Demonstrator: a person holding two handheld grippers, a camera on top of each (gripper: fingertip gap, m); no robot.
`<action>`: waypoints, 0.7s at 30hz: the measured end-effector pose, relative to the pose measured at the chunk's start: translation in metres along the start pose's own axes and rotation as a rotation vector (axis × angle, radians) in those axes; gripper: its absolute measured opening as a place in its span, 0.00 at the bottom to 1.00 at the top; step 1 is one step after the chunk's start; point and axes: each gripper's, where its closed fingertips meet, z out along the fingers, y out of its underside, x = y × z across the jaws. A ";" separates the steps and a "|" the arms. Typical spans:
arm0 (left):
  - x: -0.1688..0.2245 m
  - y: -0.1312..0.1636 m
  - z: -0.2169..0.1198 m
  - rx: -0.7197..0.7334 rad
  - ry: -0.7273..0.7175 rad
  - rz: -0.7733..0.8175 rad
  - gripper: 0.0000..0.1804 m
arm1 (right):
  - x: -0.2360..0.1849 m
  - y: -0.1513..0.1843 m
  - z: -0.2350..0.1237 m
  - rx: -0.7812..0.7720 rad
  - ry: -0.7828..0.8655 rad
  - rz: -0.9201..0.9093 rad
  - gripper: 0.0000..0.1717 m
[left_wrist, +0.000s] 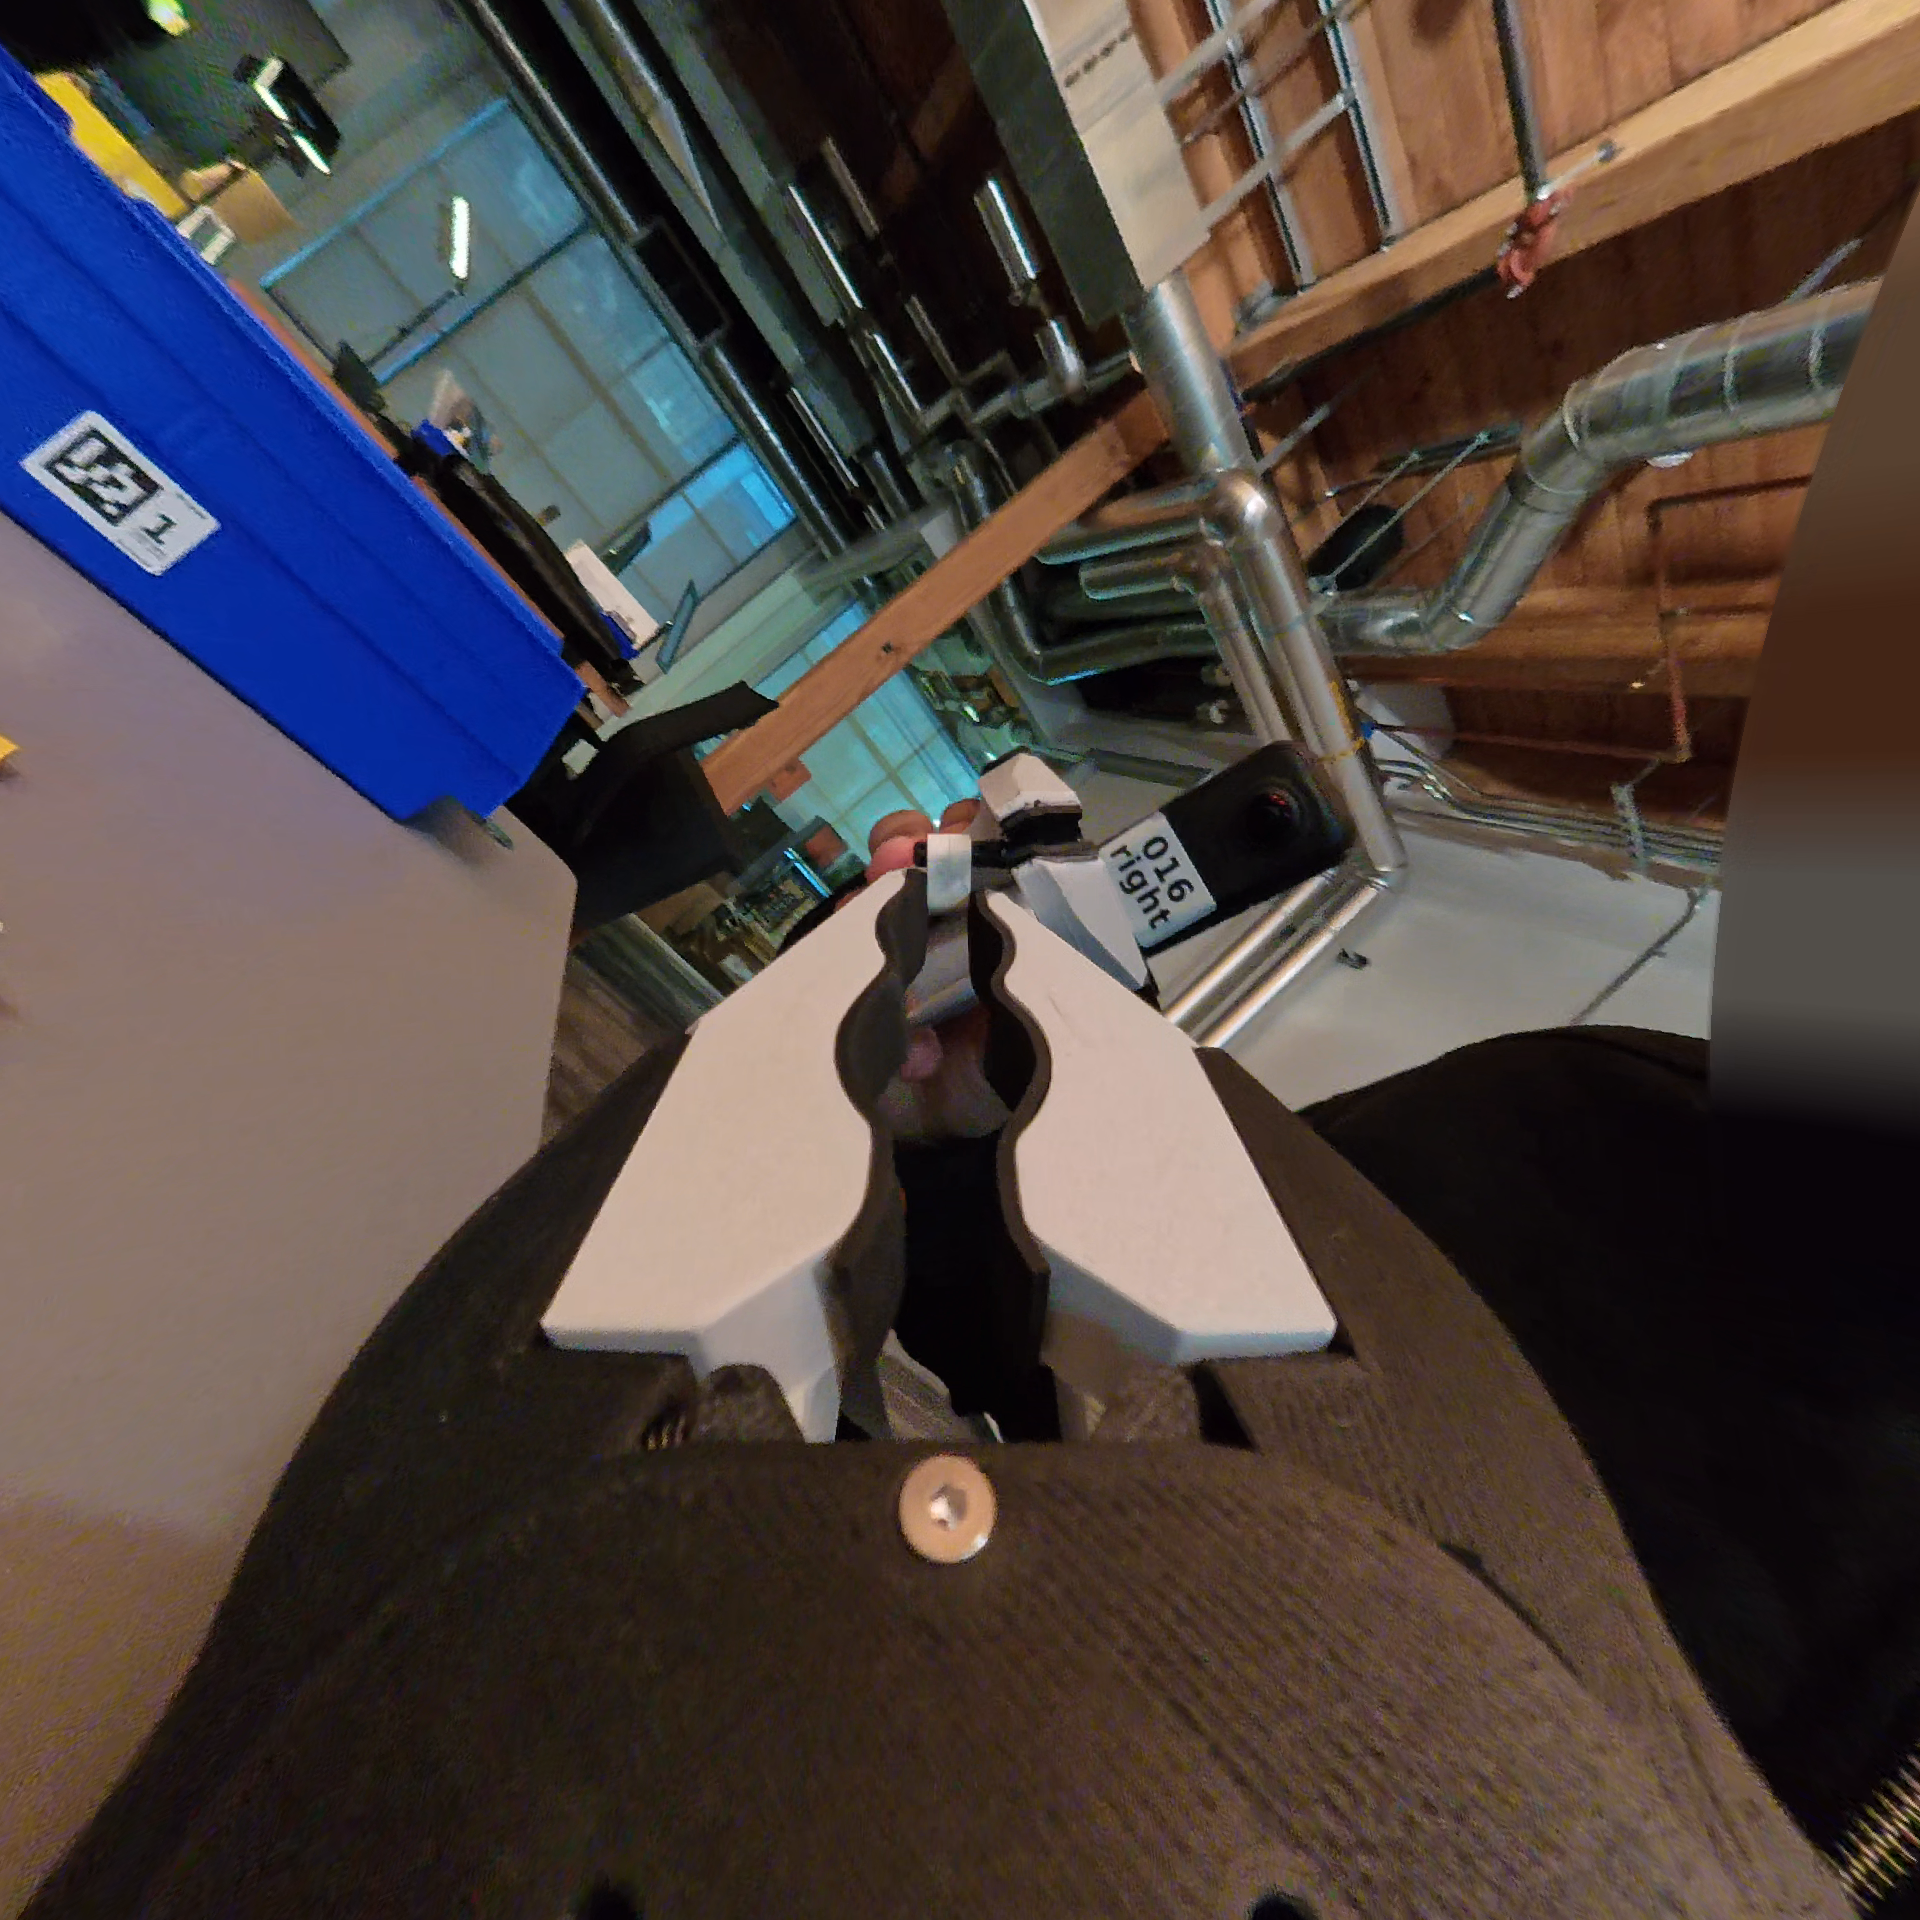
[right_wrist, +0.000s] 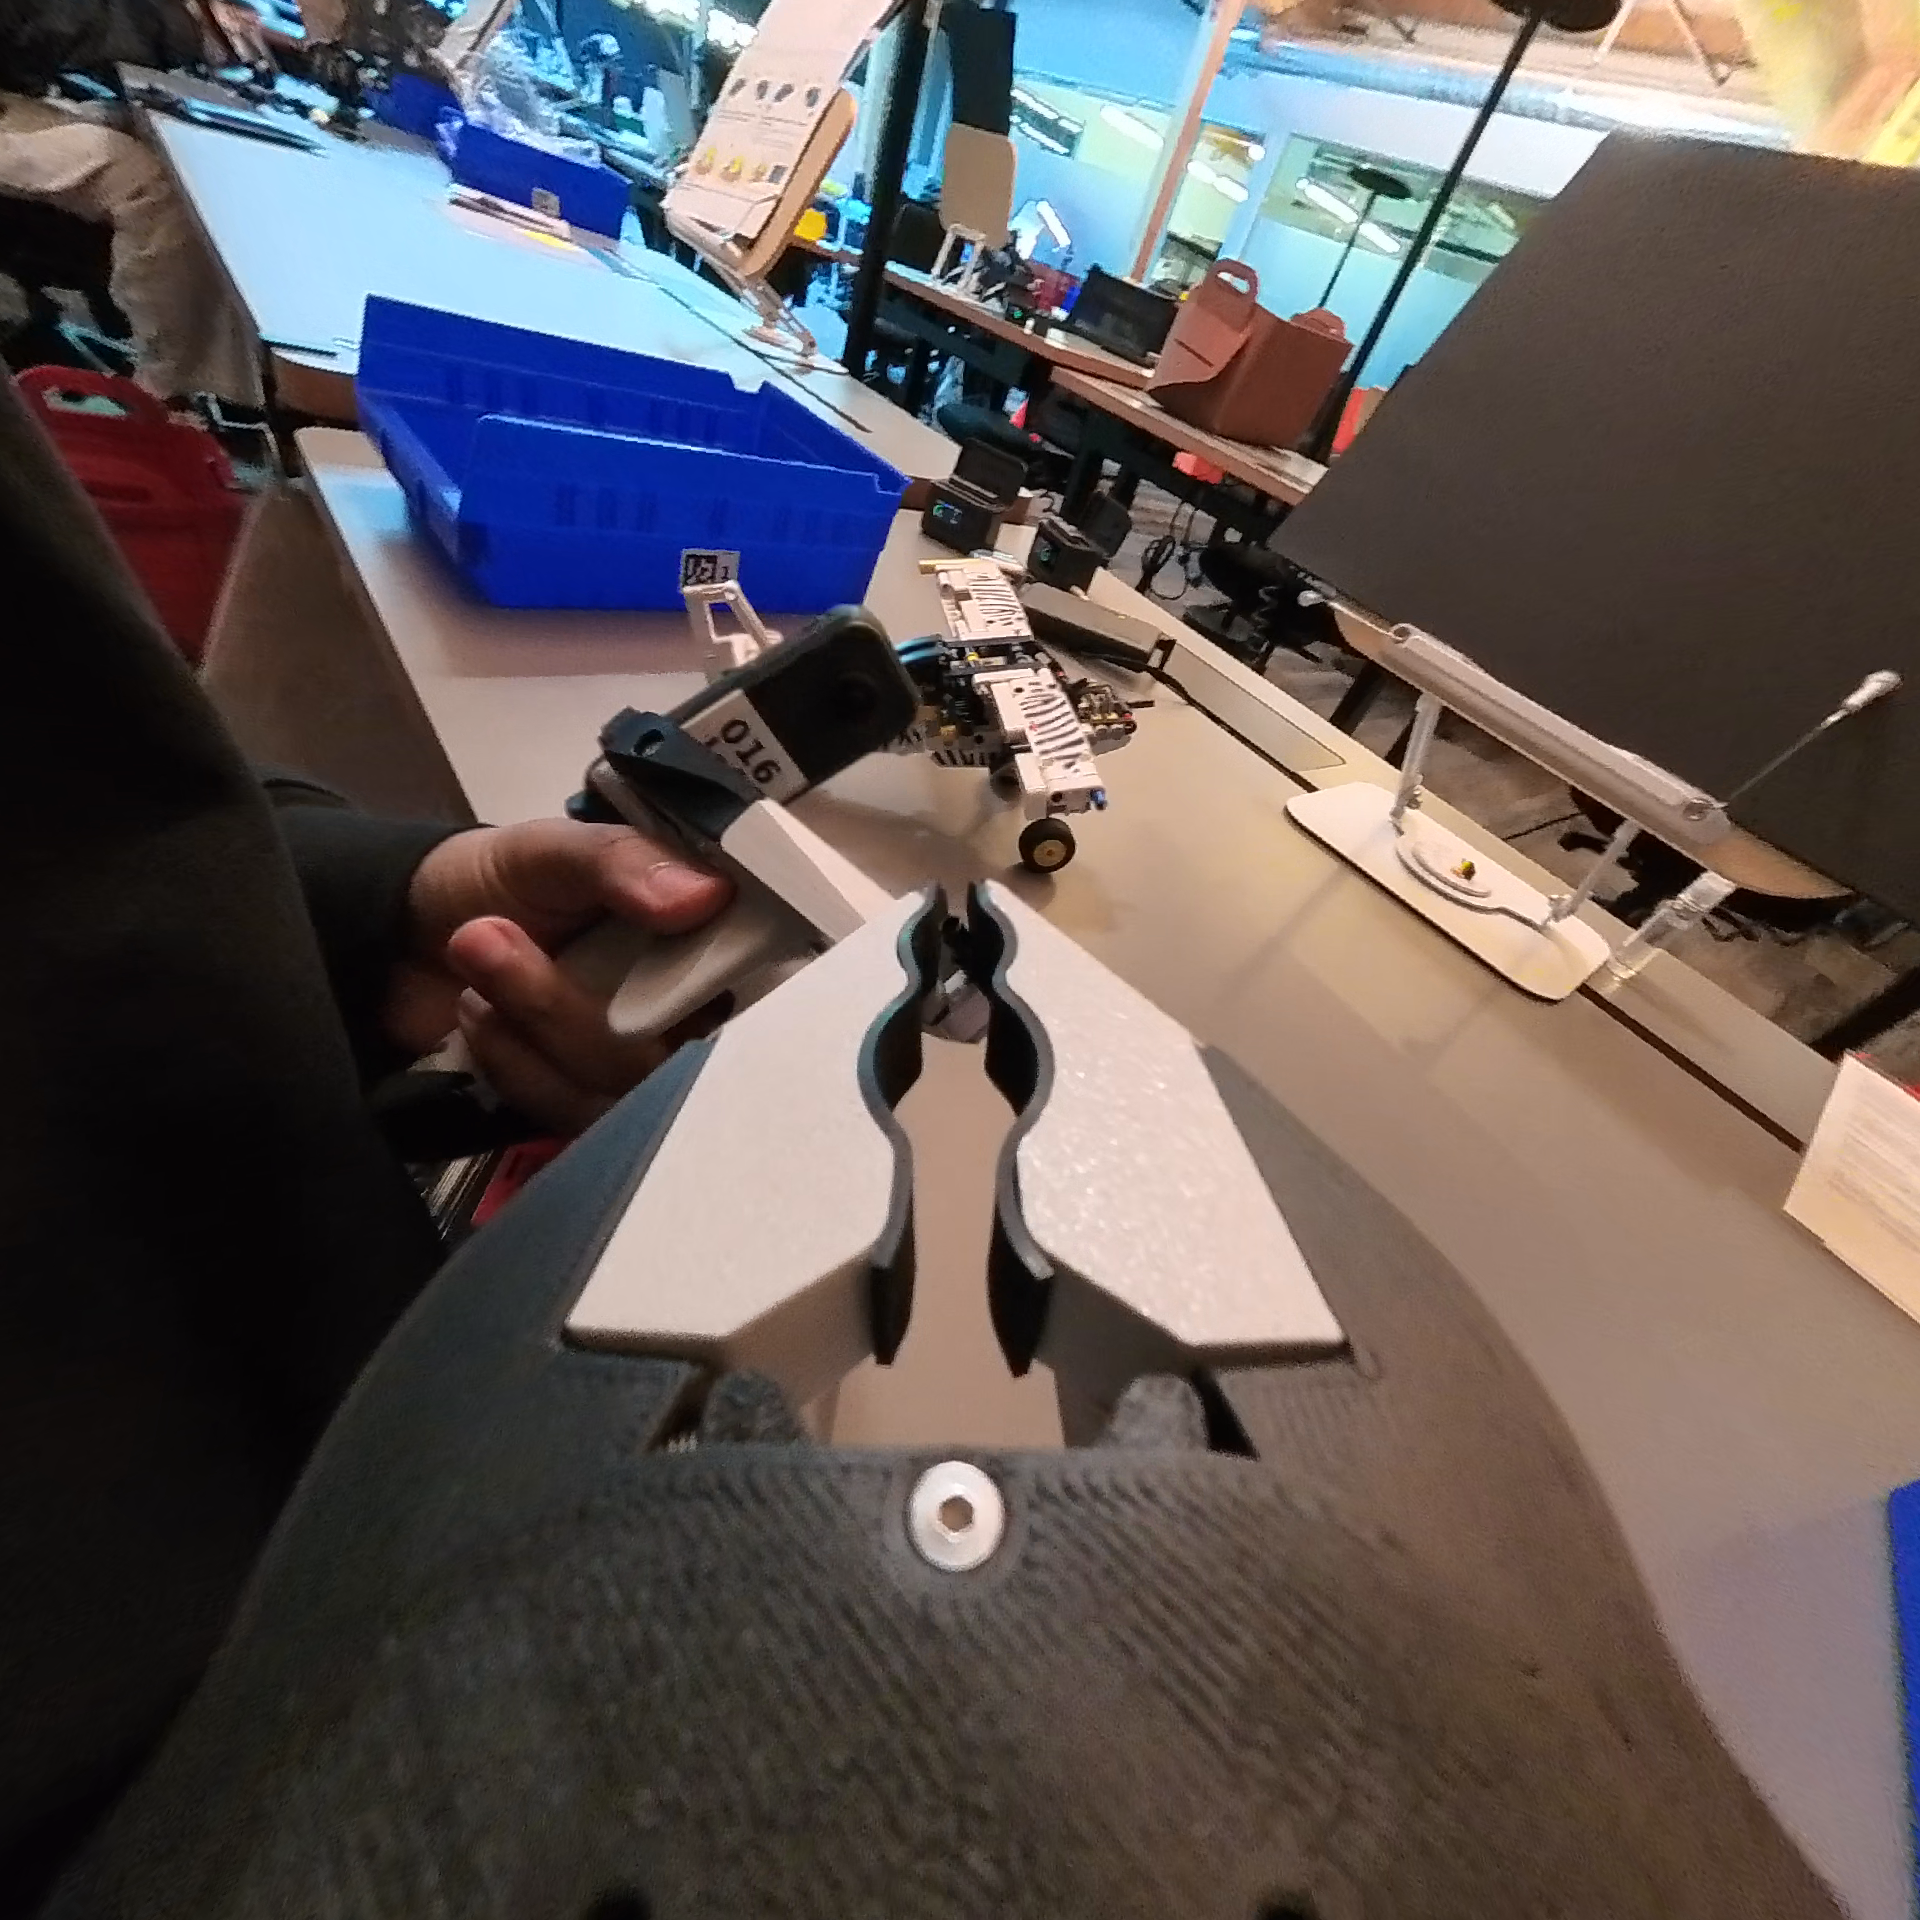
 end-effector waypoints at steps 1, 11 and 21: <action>-0.002 -0.001 0.000 0.005 -0.023 0.017 0.01 | 0.001 0.000 0.000 0.008 0.018 0.008 0.01; -0.043 -0.025 -0.022 0.094 -0.528 0.463 0.01 | -0.006 -0.022 -0.007 0.189 0.092 0.088 0.00; -0.048 -0.026 -0.028 0.057 -0.563 0.514 0.02 | 0.040 0.028 -0.007 0.065 0.228 0.323 0.00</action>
